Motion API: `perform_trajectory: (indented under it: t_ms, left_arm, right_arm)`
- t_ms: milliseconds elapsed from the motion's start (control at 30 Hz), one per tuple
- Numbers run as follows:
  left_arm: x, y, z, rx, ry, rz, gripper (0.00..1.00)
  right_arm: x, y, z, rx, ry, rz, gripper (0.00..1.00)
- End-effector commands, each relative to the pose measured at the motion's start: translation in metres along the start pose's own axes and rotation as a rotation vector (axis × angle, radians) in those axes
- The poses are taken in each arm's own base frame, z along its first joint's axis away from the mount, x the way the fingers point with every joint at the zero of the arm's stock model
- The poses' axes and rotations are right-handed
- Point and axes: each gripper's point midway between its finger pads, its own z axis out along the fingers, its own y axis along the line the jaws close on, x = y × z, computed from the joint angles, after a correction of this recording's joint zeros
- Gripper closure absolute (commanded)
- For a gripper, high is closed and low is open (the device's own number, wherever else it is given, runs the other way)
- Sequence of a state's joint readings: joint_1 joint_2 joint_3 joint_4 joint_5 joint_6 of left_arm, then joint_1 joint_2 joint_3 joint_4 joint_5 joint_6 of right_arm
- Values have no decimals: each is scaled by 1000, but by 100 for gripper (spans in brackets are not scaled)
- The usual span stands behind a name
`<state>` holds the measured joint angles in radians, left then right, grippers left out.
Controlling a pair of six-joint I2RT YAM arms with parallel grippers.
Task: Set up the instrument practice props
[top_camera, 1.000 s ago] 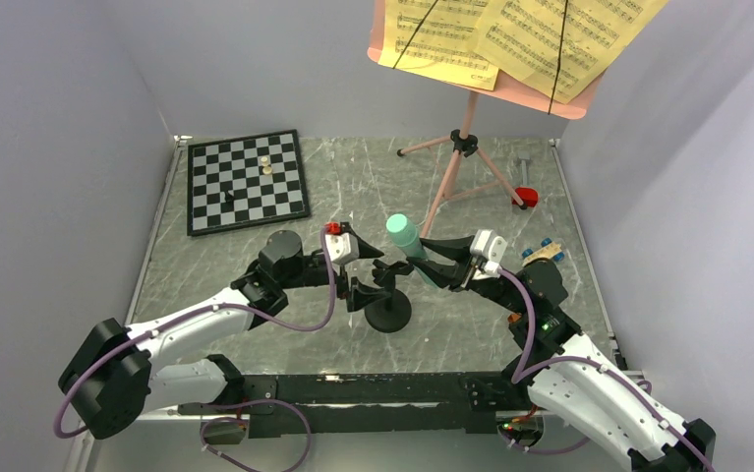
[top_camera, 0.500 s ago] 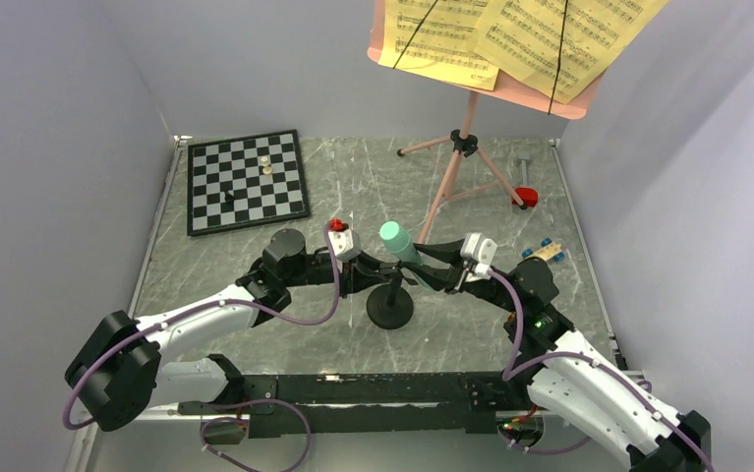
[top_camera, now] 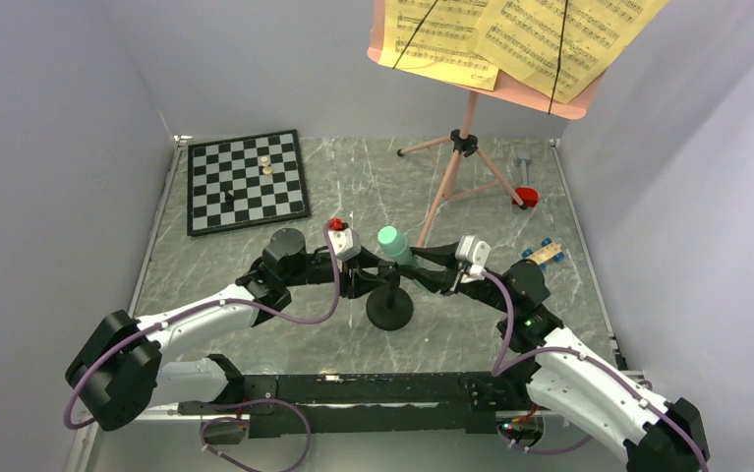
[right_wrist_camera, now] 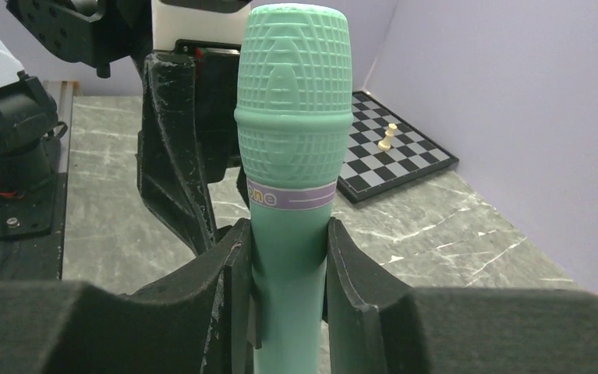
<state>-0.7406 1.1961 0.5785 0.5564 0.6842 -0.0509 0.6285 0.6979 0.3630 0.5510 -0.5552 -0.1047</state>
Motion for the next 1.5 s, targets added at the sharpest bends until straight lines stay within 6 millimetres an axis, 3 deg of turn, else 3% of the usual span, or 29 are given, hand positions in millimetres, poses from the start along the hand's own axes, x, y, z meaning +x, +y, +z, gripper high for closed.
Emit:
perform_trajectory:
  t_ms: [0,100,267,433,600,800,967,1200,1333,1467]
  left_arm:
    - [-14,-2,3,17,-27,10,44]
    - [-14,-2,4,21,-22,7,35]
    - [-15,-2,5,24,-17,6,29]
    - [-17,-2,4,21,-12,6,1]
    - [-24,-5,-1,14,-8,17,1]
    - [-44,-26,-16,70,4,36,1]
    - [-51,-13,-42,-112,44,44,1]
    - [-69,23,-95,-515,-17,-22,1]
    - [-75,48,-129,-762,-83,-75,1]
    - [-65,63,-149,-905,-91,-105,1]
  right_arm:
    - [-37,-1,0,4,-111,-28,75]
    - [-45,1,0,-11,-107,-17,59]
    - [-55,3,5,-45,-90,-2,50]
    - [-62,-1,2,-19,-85,-9,36]
    - [-64,-3,-10,24,-72,-24,31]
    - [-80,-2,-32,93,-124,-45,26]
    - [-88,-27,-56,304,-185,-36,26]
    - [-79,-89,-99,743,-219,61,25]
    - [-47,-132,-135,1124,-143,229,25]
    - [-5,-147,-149,1324,96,268,24]
